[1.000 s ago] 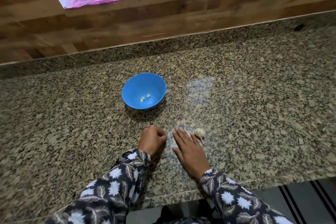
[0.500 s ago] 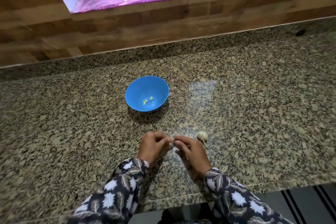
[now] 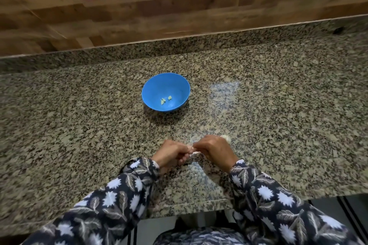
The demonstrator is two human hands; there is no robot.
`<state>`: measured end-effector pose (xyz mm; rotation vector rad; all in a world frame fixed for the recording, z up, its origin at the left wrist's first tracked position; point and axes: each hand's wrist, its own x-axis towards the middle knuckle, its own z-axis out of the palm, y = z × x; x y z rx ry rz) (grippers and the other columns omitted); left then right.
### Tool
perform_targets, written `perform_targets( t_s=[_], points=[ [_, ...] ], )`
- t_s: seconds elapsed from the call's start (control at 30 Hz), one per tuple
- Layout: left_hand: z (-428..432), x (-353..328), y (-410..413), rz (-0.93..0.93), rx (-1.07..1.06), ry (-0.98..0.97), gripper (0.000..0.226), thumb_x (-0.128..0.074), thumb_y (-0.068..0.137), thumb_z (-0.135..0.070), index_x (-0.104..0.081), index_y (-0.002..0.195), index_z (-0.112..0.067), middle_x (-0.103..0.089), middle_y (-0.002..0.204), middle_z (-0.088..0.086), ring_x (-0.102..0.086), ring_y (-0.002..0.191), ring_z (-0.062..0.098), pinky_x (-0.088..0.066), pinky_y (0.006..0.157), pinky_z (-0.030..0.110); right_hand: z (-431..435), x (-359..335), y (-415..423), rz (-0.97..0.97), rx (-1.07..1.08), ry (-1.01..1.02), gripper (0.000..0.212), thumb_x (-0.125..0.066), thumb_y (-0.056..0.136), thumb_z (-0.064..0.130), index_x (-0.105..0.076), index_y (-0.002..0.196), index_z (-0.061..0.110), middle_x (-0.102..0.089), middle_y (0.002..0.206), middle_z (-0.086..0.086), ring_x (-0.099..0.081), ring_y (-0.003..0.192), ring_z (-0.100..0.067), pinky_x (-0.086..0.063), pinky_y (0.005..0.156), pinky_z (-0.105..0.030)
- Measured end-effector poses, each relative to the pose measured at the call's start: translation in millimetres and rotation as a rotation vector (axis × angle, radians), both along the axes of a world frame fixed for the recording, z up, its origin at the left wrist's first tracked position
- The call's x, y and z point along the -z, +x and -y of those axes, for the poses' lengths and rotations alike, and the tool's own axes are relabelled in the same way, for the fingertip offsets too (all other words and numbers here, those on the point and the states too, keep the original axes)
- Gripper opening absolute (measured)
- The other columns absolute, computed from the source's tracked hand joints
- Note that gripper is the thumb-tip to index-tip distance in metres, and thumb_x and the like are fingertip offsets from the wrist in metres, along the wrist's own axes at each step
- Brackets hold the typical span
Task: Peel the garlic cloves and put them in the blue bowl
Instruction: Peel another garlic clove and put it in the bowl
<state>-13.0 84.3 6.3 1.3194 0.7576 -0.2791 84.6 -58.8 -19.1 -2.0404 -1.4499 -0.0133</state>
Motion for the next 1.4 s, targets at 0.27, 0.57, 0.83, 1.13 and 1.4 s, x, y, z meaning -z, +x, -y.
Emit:
perform_targets(
  t_s=[0.27,0.57,0.83,1.13,1.4],
  points=[
    [-4.0,24.0,-10.7,0.640,0.382,1.158,0.013,-0.059,0.086,-0.010,-0.071,0.091,-0.007,-0.068,0.077,0.000,-0.058,0.068,0.001,-0.054,0.067,0.026,1.1,-15.8,4.0,-1.271,0.043,-0.167,0.017,-0.060,0.086,0.014,-0.070,0.079,0.002,-0.065,0.063,-0.004,-0.051,0.052,-0.010,-0.037,0.047,-0.015],
    [19.0,19.1,-6.0,0.037,-0.015,-0.018,0.016,-0.053,0.093,-0.009,-0.063,0.096,0.003,-0.056,0.067,0.003,-0.048,0.052,0.009,-0.040,0.047,0.016,5.7,-4.5,1.3,-0.350,0.126,-0.244,0.019,-0.063,0.085,0.014,-0.070,0.102,0.010,-0.072,0.091,-0.006,-0.065,0.079,-0.014,-0.047,0.074,-0.016],
    [20.6,22.3,-12.9,0.058,-0.177,0.003,0.019,-0.056,0.091,-0.008,-0.065,0.092,0.009,-0.060,0.065,0.005,-0.051,0.054,0.011,-0.045,0.050,0.018,12.2,1.3,-3.2,-0.362,0.367,-0.157,0.024,-0.069,0.076,0.034,-0.072,0.085,0.012,-0.070,0.076,0.000,-0.063,0.065,-0.009,-0.052,0.064,-0.019],
    [25.0,20.7,-11.3,0.108,-0.150,0.241,0.006,-0.071,0.079,-0.014,-0.070,0.076,-0.009,-0.064,0.061,0.004,-0.053,0.051,0.010,-0.046,0.050,0.019,12.9,-5.1,-13.2,-0.634,0.217,-0.213,0.029,-0.053,0.091,0.018,-0.061,0.119,0.023,-0.063,0.118,0.004,-0.057,0.097,-0.002,-0.044,0.086,-0.018],
    [29.3,22.3,-14.5,0.218,-0.026,0.396,0.009,-0.064,0.086,-0.008,-0.070,0.080,-0.008,-0.066,0.066,0.003,-0.059,0.057,0.009,-0.048,0.054,0.019,9.0,1.1,-10.4,-0.843,0.256,-0.151,0.011,-0.065,0.084,0.016,-0.071,0.092,0.014,-0.071,0.084,0.005,-0.063,0.073,0.000,-0.051,0.073,-0.018]
  ],
)
